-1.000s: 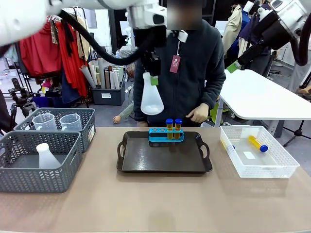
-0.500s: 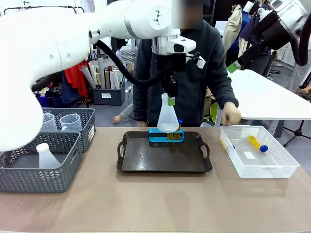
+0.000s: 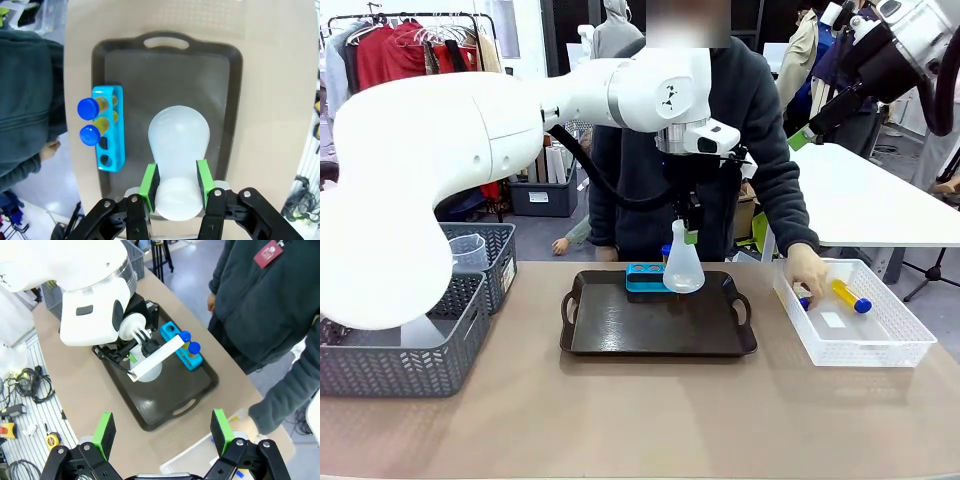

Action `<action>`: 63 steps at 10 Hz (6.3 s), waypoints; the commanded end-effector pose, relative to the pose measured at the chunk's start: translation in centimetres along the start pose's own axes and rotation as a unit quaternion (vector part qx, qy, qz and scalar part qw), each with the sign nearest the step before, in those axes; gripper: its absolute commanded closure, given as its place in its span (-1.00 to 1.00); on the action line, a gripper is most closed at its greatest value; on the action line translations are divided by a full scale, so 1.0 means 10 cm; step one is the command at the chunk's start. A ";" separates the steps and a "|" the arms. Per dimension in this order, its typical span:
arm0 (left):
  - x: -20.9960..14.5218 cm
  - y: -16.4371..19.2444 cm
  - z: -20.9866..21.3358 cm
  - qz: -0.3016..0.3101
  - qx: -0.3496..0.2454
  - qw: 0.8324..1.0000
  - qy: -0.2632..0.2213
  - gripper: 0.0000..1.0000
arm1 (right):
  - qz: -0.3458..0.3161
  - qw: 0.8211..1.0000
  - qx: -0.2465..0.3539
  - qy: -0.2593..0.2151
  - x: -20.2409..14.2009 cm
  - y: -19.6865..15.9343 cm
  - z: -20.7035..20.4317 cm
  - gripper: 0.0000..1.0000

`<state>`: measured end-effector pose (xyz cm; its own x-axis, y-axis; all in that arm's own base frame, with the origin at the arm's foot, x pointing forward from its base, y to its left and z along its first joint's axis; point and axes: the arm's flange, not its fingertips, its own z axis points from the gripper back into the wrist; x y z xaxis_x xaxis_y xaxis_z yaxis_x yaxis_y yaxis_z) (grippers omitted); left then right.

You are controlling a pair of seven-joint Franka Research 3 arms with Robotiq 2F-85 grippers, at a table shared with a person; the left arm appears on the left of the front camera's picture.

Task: Prepare the laboratory tools.
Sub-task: Pick up one Small flask and place it on the Handle tray, then pick up one Large Measuring Cup and place it on the Handle tray.

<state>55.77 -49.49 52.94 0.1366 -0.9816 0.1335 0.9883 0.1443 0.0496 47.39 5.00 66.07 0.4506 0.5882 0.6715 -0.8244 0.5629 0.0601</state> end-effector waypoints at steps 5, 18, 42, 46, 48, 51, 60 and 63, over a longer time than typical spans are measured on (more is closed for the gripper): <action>0.01 0.03 -0.15 -0.006 0.003 1.000 0.018 1.00 | 0.002 1.000 0.000 -0.002 0.00 0.01 0.02 -1.00; 0.30 0.22 -1.01 -0.065 -0.023 0.997 0.032 0.93 | 0.002 1.000 0.000 -0.002 0.00 0.01 0.02 -1.00; -2.35 0.48 0.80 0.334 0.057 0.940 0.034 -1.00 | 0.002 1.000 0.000 -0.002 0.00 0.01 0.02 -1.00; -2.54 0.65 0.85 0.352 0.059 0.933 0.037 -1.00 | 0.002 1.000 0.000 -0.002 0.00 0.01 0.02 -1.00; -2.54 0.65 0.85 0.352 0.059 0.933 0.037 -1.00 | 0.002 1.000 0.000 -0.002 0.00 0.01 0.02 -1.00; -2.51 0.64 0.84 0.358 0.062 0.931 0.042 -1.00 | 0.002 1.000 0.000 -0.002 0.00 0.01 0.02 -1.00; -4.16 1.72 0.57 0.603 0.036 0.797 0.031 -1.00 | 0.002 1.000 0.000 -0.002 0.00 0.01 0.02 -1.00; -4.38 1.92 0.24 0.621 0.038 0.782 0.046 -1.00 | 0.002 1.000 0.000 -0.002 0.00 0.01 0.02 -1.00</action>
<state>67.99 -3.29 50.35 0.9928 -0.1101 0.0465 0.1106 0.9938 -0.0101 47.38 4.93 66.07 0.4515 0.5877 0.6713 -0.8235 0.5641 0.0601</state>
